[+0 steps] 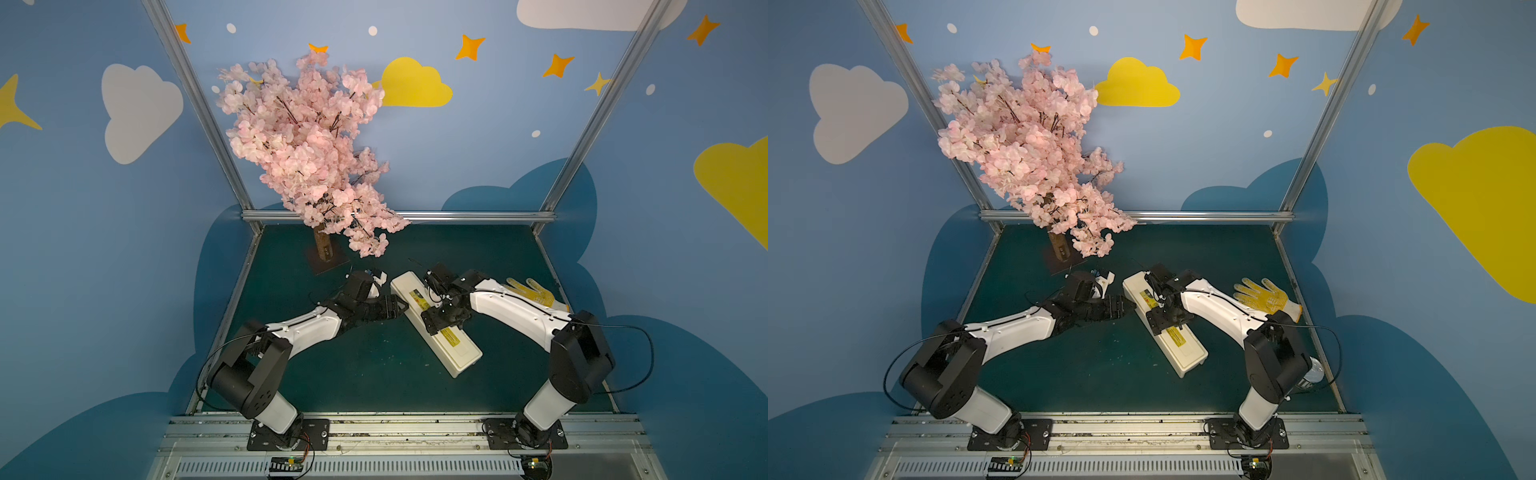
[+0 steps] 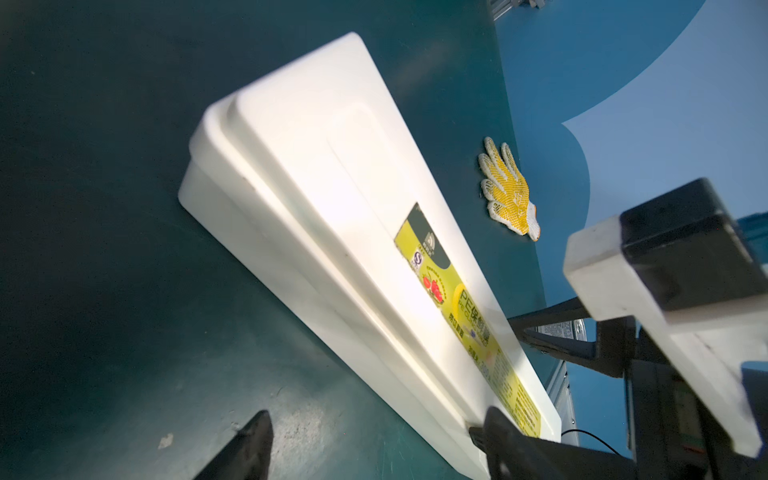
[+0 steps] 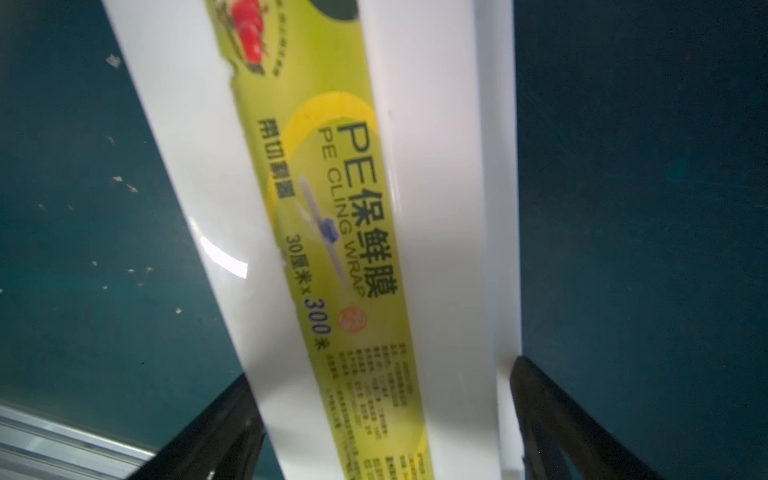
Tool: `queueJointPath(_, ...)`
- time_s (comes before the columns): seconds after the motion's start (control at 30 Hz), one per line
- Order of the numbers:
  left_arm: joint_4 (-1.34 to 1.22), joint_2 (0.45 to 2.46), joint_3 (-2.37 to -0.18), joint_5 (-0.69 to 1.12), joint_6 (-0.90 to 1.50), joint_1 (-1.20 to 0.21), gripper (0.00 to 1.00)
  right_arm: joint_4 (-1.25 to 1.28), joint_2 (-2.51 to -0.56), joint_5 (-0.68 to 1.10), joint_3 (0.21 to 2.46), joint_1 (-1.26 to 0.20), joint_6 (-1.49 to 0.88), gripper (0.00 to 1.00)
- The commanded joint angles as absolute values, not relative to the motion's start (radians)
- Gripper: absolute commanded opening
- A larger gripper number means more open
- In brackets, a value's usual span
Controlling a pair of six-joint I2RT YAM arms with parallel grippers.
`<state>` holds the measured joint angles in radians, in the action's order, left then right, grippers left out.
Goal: Put plastic wrap rolls into dispensers
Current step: Open the lid of the plastic wrap cutting box.
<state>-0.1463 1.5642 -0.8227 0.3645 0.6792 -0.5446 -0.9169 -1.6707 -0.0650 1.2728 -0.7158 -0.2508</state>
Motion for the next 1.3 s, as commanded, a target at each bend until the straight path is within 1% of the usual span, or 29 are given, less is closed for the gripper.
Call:
queueJointPath(0.0, -0.121, 1.545, -0.815, 0.355, 0.654, -0.547, 0.79, -0.934, -1.648, -0.038, 1.281, -0.696, -0.229, 0.87)
queueJointPath(0.17, -0.132, 1.55, -0.816, 0.376, 0.654, -0.548, 0.79, -0.936, -1.645, 0.012, 1.284, -0.674, -0.214, 0.81)
queueJointPath(0.3, -0.126, 1.557, -0.826, 0.409, 0.644, -0.548, 0.79, -0.927, -1.629, 0.129, 1.282, -0.63, -0.206, 0.77)
queueJointPath(0.43, -0.137, 1.566, -0.826, 0.42, 0.645, -0.549, 0.77, -0.913, -1.612, 0.25, 1.281, -0.576, -0.2, 0.76)
queueJointPath(0.57, -0.143, 1.587, -0.847, 0.439, 0.643, -0.558, 0.72, -0.906, -1.608, 0.344, 1.281, -0.531, -0.193, 0.75)
queueJointPath(0.63, -0.13, 1.607, -0.87, 0.435, 0.63, -0.567, 0.66, -0.903, -1.609, 0.381, 1.284, -0.514, -0.194, 0.75)
queueJointPath(0.67, -0.125, 1.615, -0.881, 0.433, 0.627, -0.571, 0.61, -0.902, -1.609, 0.401, 1.287, -0.507, -0.194, 0.76)
queueJointPath(0.73, -0.127, 1.632, -0.908, 0.434, 0.629, -0.58, 0.46, -0.893, -1.609, 0.443, 1.284, -0.491, -0.198, 0.75)
queueJointPath(0.77, -0.129, 1.641, -0.921, 0.434, 0.634, -0.583, 0.42, -0.892, -1.61, 0.445, 1.284, -0.489, -0.197, 0.76)
queueJointPath(0.83, -0.152, 1.655, -0.941, 0.445, 0.65, -0.587, 0.28, -0.89, -1.613, 0.459, 1.282, -0.48, -0.198, 0.76)
queueJointPath(0.93, -0.177, 1.686, -0.976, 0.452, 0.68, -0.592, 0.09, -0.872, -1.607, 0.491, 1.266, -0.462, -0.207, 0.76)
queueJointPath(1.0, -0.162, 1.719, -1.011, 0.461, 0.689, -0.595, 0.03, -0.868, -1.603, 0.498, 1.257, -0.452, -0.209, 0.76)
queueJointPath(1.27, -0.204, 1.813, -1.093, 0.475, 0.737, -0.614, 0.02, -0.829, -1.589, 0.573, 1.21, -0.402, -0.223, 0.76)
